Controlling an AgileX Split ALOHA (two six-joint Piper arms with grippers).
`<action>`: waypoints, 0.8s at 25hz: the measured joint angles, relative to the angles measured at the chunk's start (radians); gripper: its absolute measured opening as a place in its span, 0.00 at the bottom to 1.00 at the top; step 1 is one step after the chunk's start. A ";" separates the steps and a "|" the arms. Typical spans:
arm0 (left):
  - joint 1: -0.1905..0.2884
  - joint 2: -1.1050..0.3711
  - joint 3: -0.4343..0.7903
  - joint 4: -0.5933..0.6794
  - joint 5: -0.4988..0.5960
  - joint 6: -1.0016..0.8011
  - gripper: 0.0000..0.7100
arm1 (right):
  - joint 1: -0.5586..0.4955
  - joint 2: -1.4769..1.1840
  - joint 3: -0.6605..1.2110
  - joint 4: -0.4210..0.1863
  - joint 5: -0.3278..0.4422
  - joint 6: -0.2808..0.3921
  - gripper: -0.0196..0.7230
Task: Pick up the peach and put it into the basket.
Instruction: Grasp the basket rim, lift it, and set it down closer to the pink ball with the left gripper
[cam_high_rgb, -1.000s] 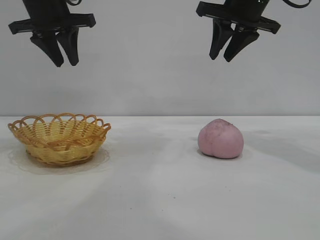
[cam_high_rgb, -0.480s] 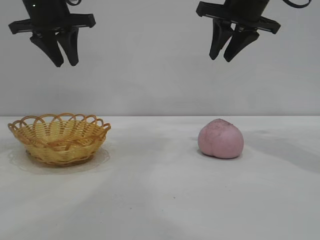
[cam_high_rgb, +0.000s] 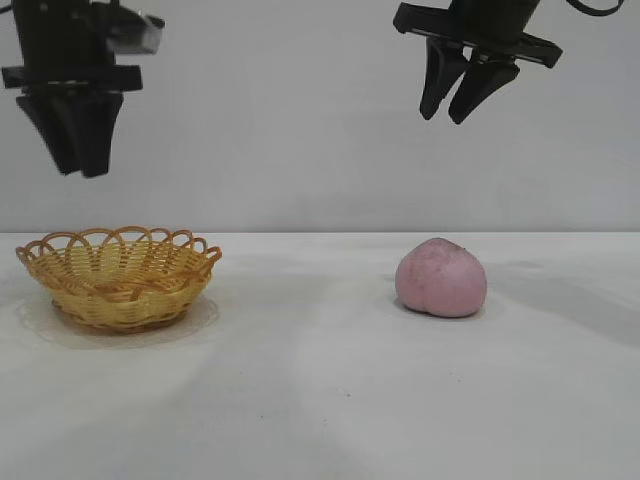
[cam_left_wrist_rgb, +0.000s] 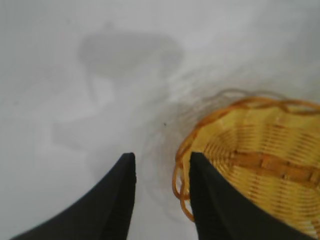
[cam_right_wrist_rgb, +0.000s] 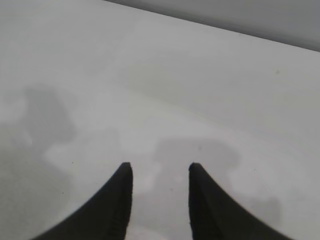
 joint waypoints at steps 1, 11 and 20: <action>0.000 0.003 0.000 -0.004 0.000 0.003 0.32 | 0.000 0.000 0.000 0.000 0.000 0.000 0.31; 0.000 0.055 0.000 -0.015 -0.039 0.003 0.32 | 0.000 0.000 0.000 0.000 0.000 0.000 0.31; 0.000 0.094 -0.004 -0.097 -0.051 -0.028 0.10 | 0.000 0.000 0.000 0.000 0.000 -0.008 0.31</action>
